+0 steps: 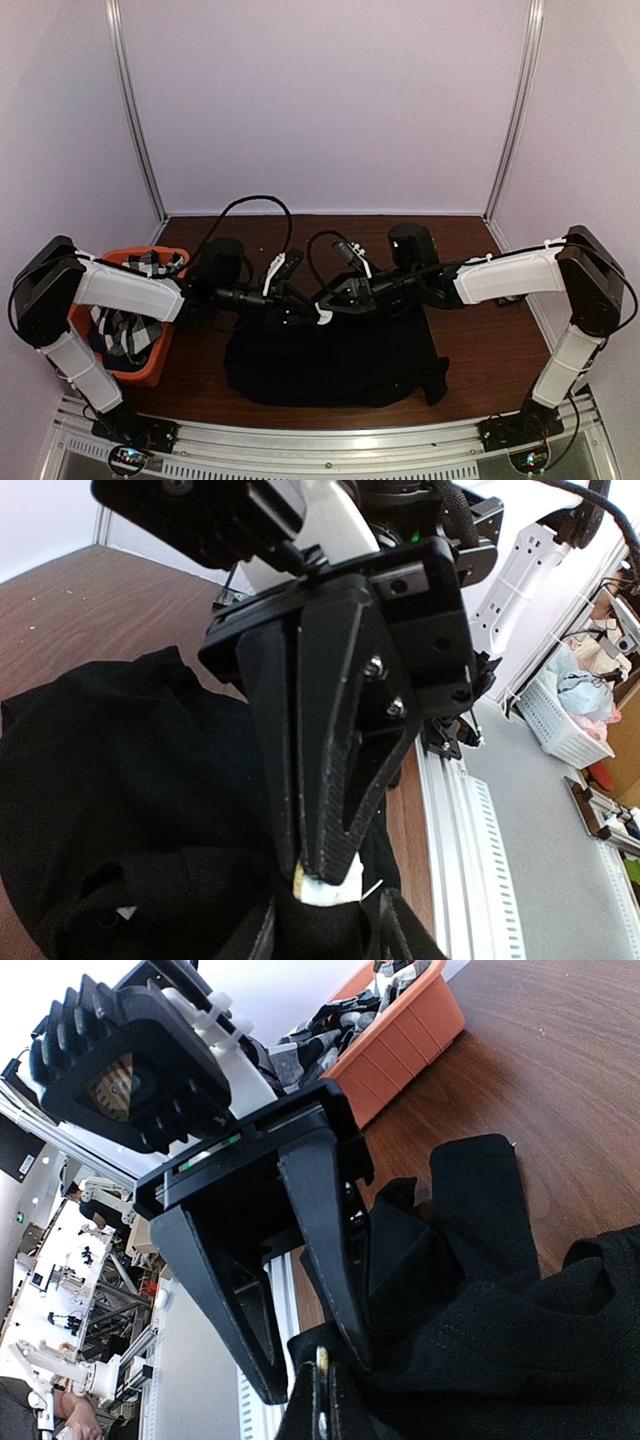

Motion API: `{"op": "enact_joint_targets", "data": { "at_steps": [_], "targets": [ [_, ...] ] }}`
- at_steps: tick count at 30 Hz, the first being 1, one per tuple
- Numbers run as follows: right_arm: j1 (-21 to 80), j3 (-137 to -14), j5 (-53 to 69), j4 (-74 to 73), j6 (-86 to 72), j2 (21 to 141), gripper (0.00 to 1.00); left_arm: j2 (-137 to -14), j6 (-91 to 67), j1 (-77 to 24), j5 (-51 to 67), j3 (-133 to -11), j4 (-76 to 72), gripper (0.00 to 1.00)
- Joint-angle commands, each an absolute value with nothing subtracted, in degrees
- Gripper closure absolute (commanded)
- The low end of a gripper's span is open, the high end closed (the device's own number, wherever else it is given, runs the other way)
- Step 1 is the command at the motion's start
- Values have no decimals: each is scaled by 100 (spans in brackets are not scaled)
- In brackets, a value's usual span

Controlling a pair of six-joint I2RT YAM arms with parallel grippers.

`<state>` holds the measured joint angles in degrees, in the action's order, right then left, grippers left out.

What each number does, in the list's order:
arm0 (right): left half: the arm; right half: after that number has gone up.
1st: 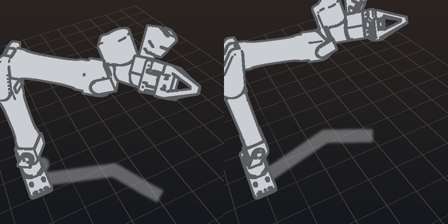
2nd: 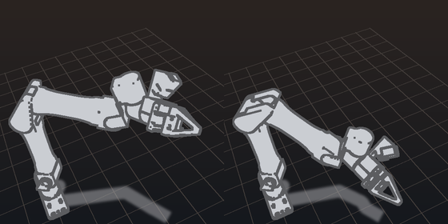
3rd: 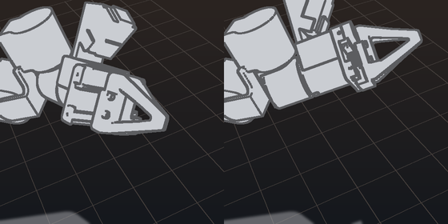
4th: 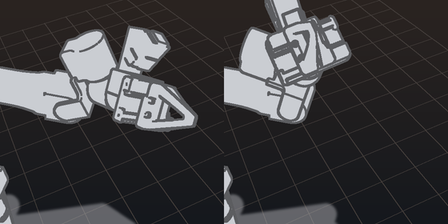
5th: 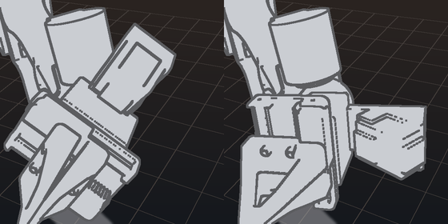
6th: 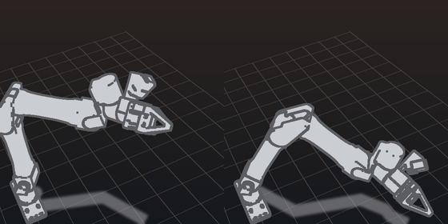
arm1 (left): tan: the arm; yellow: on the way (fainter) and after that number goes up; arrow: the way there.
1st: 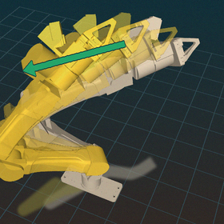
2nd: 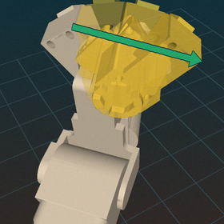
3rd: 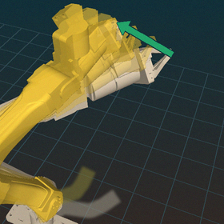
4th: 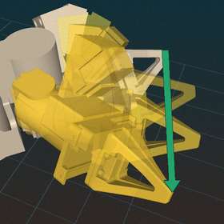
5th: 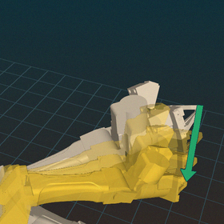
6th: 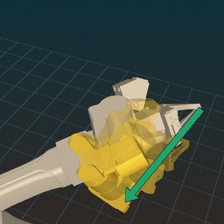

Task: Pin the brooch onto the clothing
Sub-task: Pin the brooch onto the flattened clothing.

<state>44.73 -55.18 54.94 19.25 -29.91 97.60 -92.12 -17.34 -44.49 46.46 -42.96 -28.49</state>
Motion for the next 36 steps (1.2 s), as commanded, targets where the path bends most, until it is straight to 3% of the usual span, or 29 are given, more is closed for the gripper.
{"op": "enact_joint_targets", "data": {
  "at_steps": [1, 5, 24, 36],
  "targets": [
    [4521, -5691, 5582, 1942, -2906, 9539, 100, -9298, -1726, -4500, 4693, -4438, -2947, 69],
    [4540, -5687, 5580, 1945, -2896, 9547, 100, -9340, -1740, -4517, 4668, -4452, -2988, 77],
    [4629, -5730, 5599, 1929, -2848, 9598, 100, -9516, -1795, -4623, 4402, -4517, -3007, 93],
    [4646, -6053, 5523, 834, -2003, 9654, 100, -9539, -1283, -4701, 4513, -4764, -2123, 90]
  ]
}}
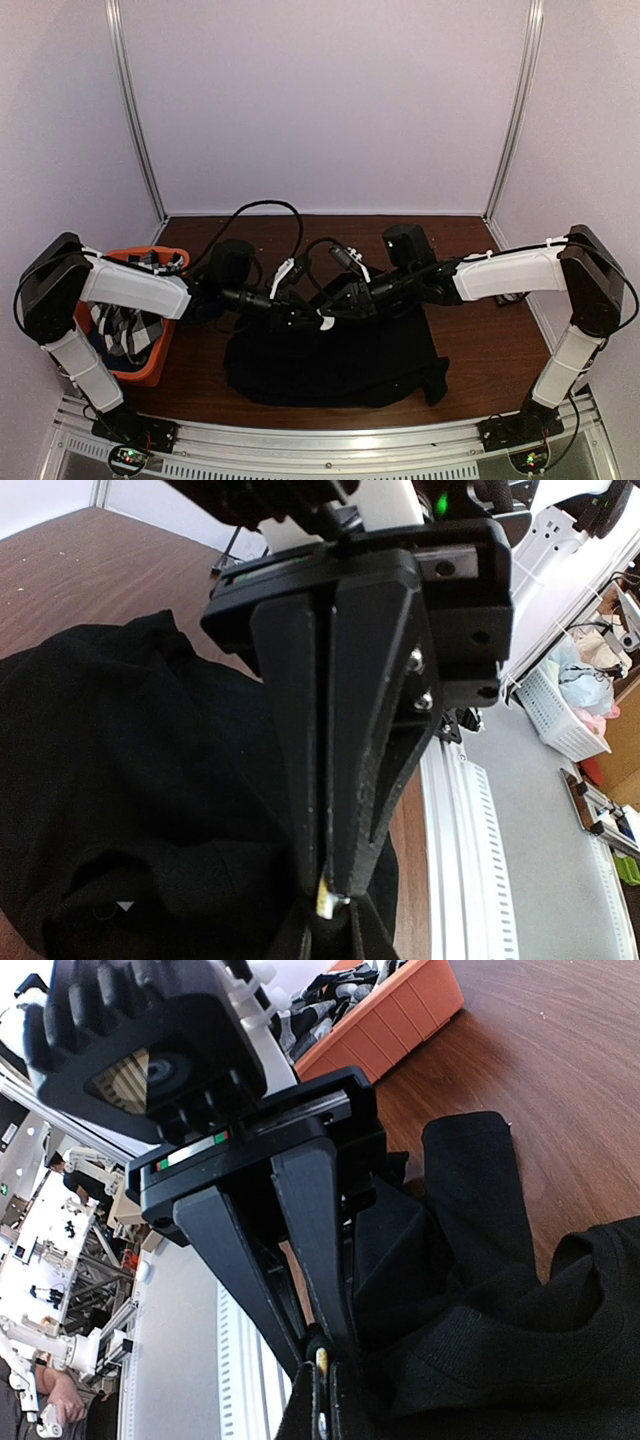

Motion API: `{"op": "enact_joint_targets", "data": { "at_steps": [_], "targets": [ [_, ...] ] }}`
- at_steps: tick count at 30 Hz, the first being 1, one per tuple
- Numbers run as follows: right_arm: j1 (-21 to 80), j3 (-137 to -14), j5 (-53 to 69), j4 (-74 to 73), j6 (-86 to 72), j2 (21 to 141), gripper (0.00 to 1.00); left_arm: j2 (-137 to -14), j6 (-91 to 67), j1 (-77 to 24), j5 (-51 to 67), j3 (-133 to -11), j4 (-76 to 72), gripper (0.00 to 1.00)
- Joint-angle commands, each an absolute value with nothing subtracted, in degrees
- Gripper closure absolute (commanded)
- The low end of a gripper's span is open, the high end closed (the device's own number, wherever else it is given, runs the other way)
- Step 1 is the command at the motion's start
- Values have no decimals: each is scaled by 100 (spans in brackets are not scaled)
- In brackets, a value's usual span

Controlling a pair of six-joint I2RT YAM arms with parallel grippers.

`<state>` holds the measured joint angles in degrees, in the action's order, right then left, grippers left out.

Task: Pin the brooch onto the clothing
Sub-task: Pin the brooch onto the flattened clothing, then pick up the clothing with brooches from the center of the board.

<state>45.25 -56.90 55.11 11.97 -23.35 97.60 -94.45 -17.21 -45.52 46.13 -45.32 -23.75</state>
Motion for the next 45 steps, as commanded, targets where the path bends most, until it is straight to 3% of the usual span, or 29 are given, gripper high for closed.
{"op": "enact_joint_targets", "data": {
  "at_steps": [1, 5, 8, 15, 22, 27, 30, 36, 45],
  "targets": [
    [4642, -6089, 5540, 716, -1916, 9659, 100, -9529, -1273, -4702, 4499, -4744, -2120, 89],
    [4643, -6184, 5549, 348, -1672, 9631, 100, -9511, -1250, -4702, 4430, -4707, -2101, 87],
    [4641, -6180, 5561, 278, -1596, 9598, 100, -9482, -1279, -4702, 4319, -4656, -2136, 77],
    [4643, -6111, 5383, 178, -1492, 9539, 100, -9119, -1646, -4539, 3717, -4312, -2623, 37],
    [4631, -6039, 4540, -94, -1206, 9366, 100, -8557, -2027, -4231, 2543, -3738, -2932, 4],
    [4721, -5813, 3942, -288, -877, 9086, 100, -8875, -2227, -4150, 887, -4112, -1677, 2],
    [4816, -5636, 3615, -593, -544, 8861, 92, -9267, -2404, -4148, 430, -4313, -1197, 2],
    [5203, -5499, 3412, -1336, -78, 8743, 68, -9779, -2642, -4143, 179, -4565, -953, 2],
    [4829, -5643, 1885, -1171, -682, 8599, 64, -9986, -2380, -4155, 746, -4924, -870, 2]
  ]
}}
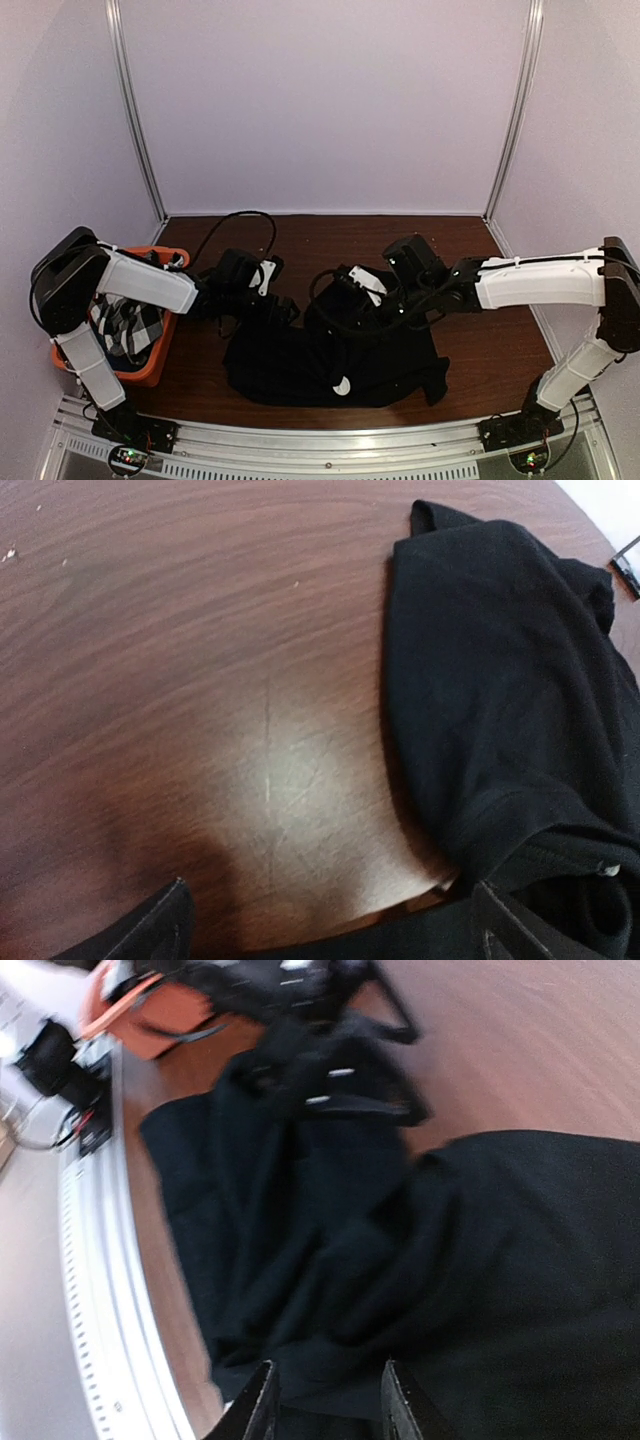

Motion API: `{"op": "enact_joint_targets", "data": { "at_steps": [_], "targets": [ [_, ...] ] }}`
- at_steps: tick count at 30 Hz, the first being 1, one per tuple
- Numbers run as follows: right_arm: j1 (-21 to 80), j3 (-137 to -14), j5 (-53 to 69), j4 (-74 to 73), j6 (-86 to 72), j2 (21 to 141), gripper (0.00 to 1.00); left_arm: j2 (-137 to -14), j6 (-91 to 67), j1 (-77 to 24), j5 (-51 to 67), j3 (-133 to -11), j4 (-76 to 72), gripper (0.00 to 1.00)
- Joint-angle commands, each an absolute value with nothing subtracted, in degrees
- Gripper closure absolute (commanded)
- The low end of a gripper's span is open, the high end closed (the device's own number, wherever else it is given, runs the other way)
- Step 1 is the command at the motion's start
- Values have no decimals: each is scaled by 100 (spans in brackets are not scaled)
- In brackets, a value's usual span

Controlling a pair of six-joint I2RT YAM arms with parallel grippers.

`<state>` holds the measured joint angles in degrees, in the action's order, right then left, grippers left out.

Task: Pin the brooch onto the clothing
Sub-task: Pick up the clothing with brooches from the center of the board.

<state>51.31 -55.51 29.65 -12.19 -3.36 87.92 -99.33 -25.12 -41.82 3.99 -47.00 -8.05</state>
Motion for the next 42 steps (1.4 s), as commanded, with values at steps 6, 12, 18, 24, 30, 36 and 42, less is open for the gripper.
{"op": "enact_joint_targets", "data": {
  "at_steps": [6, 12, 18, 24, 30, 36, 42],
  "targets": [
    [4008, -6108, 1031, -1258, -1227, 8903, 63, -9912, -2193, -4247, 1766, -4999, -1021, 4],
    [3788, -6807, 332, -1707, -1369, 9593, 62, -9675, -2231, -4448, 1602, -4674, -799, 6],
    [3627, -7531, 163, -2150, -1623, 10531, 62, -9274, -2280, -4608, 1607, -4212, -685, 8],
    [3601, -7915, 433, -2325, -1835, 11329, 61, -9123, -2166, -4729, 1625, -4024, -553, 6],
    [3590, -8296, 535, -2487, -1890, 11827, 60, -9528, -2049, -4825, 1344, -4218, -318, 6],
    [3594, -8601, 550, -2550, -1903, 12051, 59, -9891, -1967, -4825, 1296, -4341, -306, 10],
    [3552, -8895, 471, -2643, -1928, 12475, 60, -10148, -1951, -4825, 1251, -4413, -351, 34]
  ]
}}
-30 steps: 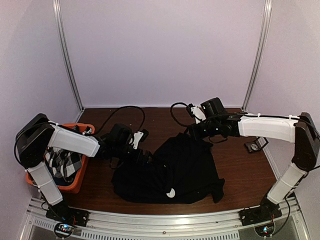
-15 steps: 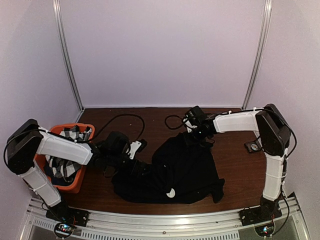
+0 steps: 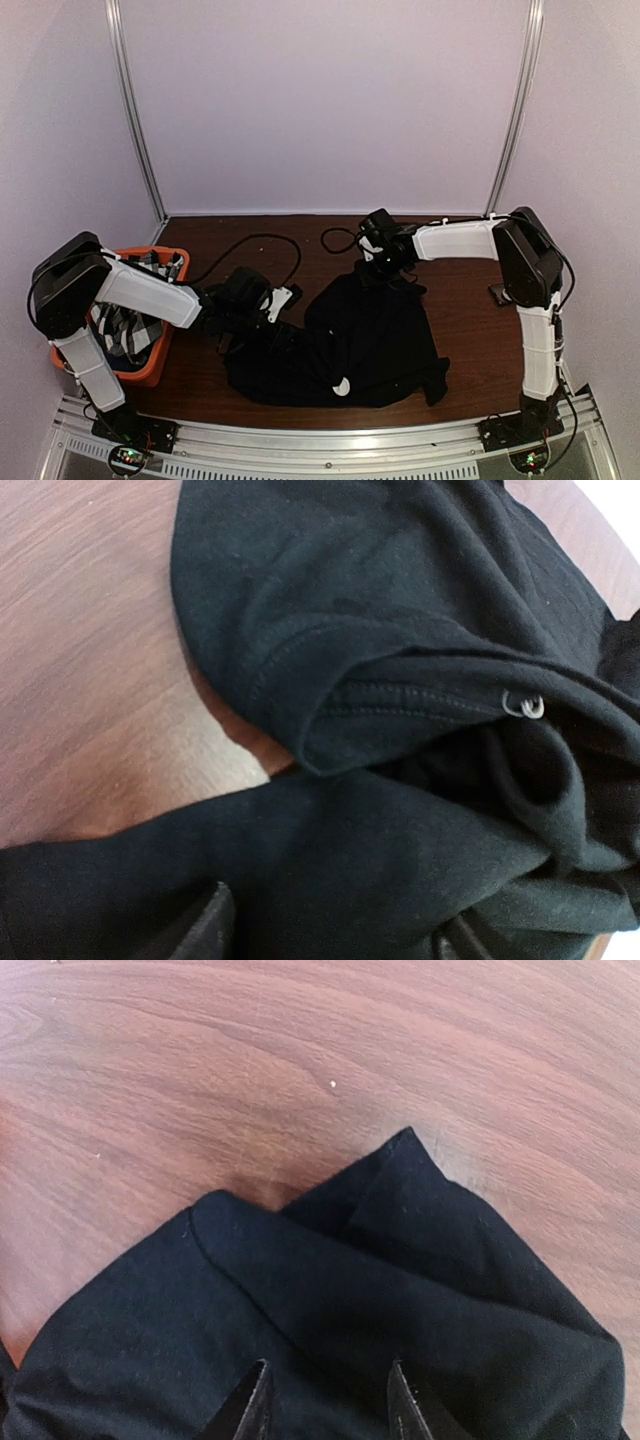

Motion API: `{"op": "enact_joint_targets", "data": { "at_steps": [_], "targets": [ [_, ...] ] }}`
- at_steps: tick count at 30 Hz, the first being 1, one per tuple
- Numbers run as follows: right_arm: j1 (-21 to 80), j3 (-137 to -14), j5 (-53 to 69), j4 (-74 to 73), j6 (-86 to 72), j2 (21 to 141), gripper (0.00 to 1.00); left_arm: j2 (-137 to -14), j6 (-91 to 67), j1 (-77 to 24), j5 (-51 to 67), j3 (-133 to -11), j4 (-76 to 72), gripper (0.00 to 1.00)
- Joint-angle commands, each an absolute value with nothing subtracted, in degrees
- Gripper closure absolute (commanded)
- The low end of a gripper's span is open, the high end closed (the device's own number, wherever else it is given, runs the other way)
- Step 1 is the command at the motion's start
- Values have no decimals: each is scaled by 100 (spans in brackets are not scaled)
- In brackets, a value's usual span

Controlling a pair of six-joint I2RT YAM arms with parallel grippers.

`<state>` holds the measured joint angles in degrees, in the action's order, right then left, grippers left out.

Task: Pin the brooch onto the clothing
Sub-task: Pick up the clothing with brooches from the center of the board.

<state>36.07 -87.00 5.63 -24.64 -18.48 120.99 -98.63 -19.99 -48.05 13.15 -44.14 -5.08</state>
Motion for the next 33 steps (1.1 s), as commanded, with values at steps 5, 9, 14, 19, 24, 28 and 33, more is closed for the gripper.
{"op": "enact_joint_targets", "data": {
  "at_steps": [5, 9, 14, 19, 24, 28, 33],
  "targets": [
    [3493, -8930, 609, -2594, -1970, 12729, 67, -10131, -1988, -4825, 1194, -4405, -361, 65],
    [3375, -8849, 722, -2528, -2106, 12801, 91, -10054, -2008, -4825, 1086, -4455, -347, 79],
    [3127, -8535, 685, -2314, -2402, 12624, 100, -9822, -2074, -4821, 698, -4599, -263, 83],
    [2896, -8103, 457, -2066, -2756, 12306, 100, -9542, -2299, -4682, -196, -4753, -153, 86],
    [2737, -7661, 233, -1850, -3045, 12032, 100, -9434, -2554, -4273, -548, -4829, -139, 86],
    [2649, -7380, 41, -1714, -3209, 11804, 100, -9513, -2549, -4095, -606, -4956, -96, 85],
    [2586, -7150, -243, -1576, -3329, 11564, 100, -9582, -2610, -4008, -696, -5046, -83, 85]
  ]
}}
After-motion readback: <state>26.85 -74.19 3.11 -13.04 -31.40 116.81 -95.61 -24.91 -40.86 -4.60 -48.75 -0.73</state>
